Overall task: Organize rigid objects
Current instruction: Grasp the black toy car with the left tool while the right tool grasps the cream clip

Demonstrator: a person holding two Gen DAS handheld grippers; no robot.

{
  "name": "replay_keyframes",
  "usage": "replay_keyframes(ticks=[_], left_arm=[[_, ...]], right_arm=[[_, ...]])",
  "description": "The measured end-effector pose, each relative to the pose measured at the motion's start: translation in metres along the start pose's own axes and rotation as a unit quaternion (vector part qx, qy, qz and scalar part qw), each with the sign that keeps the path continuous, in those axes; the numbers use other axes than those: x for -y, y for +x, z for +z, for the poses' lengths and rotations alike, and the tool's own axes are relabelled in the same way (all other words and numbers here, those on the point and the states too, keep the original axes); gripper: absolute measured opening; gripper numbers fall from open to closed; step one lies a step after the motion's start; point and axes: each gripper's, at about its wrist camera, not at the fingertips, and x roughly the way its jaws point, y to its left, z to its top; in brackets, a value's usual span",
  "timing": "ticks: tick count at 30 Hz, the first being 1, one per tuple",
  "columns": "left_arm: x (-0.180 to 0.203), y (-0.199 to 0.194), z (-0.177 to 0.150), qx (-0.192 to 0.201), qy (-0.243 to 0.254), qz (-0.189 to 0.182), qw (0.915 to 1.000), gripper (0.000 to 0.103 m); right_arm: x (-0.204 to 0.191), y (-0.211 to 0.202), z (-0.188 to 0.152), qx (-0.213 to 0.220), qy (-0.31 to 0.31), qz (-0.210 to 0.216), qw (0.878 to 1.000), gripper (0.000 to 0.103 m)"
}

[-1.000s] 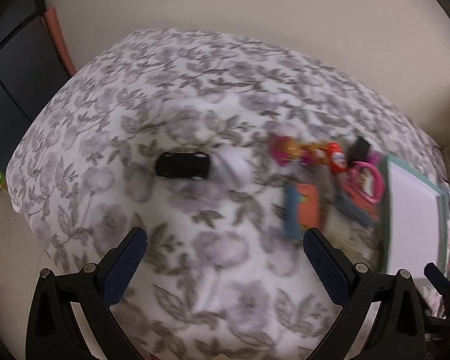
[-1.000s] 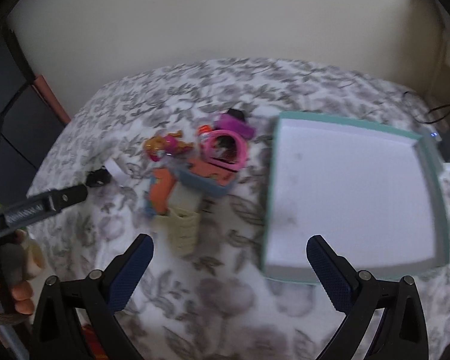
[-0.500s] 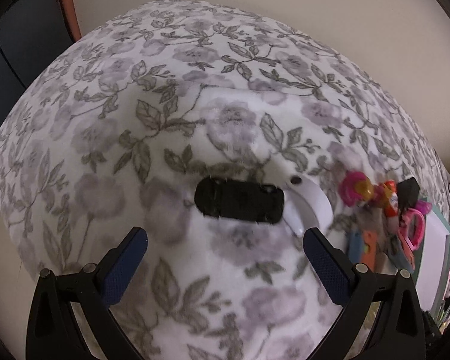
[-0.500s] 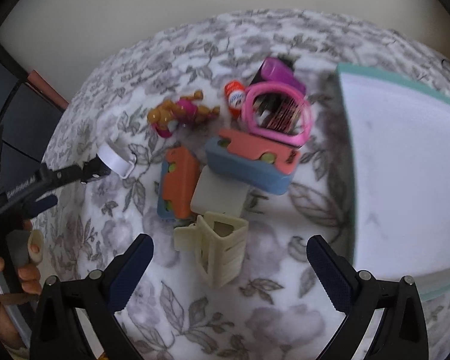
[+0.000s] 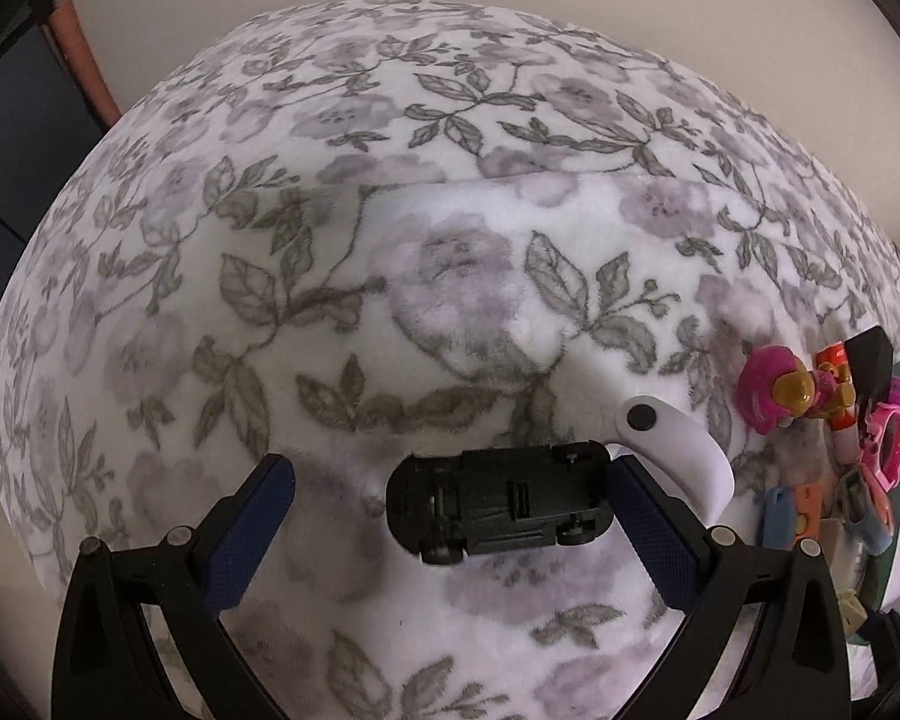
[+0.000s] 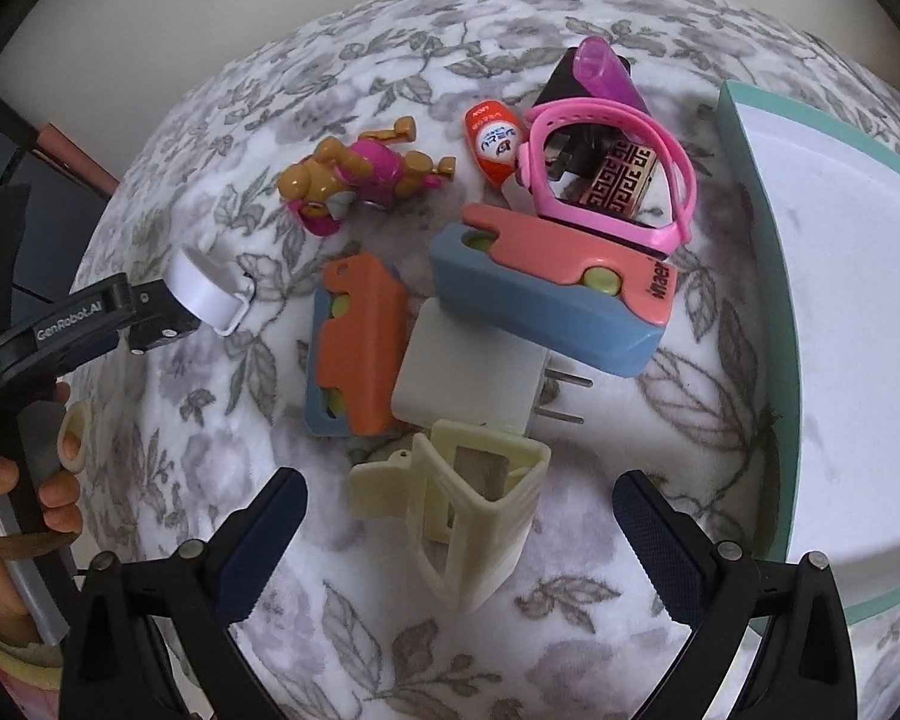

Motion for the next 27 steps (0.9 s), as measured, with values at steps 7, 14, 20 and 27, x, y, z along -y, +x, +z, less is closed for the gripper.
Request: replay_keyframes(ticks=[7,14,20,27], left_arm=[[0.009,0.001,-0.002,0.002,0.025,-0.002,0.9997,0.103],[0.011,0.006,-0.007,-0.007,0.025,0.001,0.9997,0.1],[0.011,0.006,-0.006,-0.014,0.015,-0.002,0.9998,0.082],[0.003,0.005,-0.009,-0.028,0.001,-0.003,0.9996,0.077]], right_arm=[[-0.005,0.004,0.003,0.001,-0.005,-0.008,1.0,0.102],[-0.003,0.002,0.001,0.003,-0.005,-0.008,1.0,0.099],[-0.002,-0.001,-0.001,0.003,-0.003,-0.007,1.0,0.098],[-0.001,-0.004,-0.004,0.005,-0.006,-0.02,1.0,0.08]])
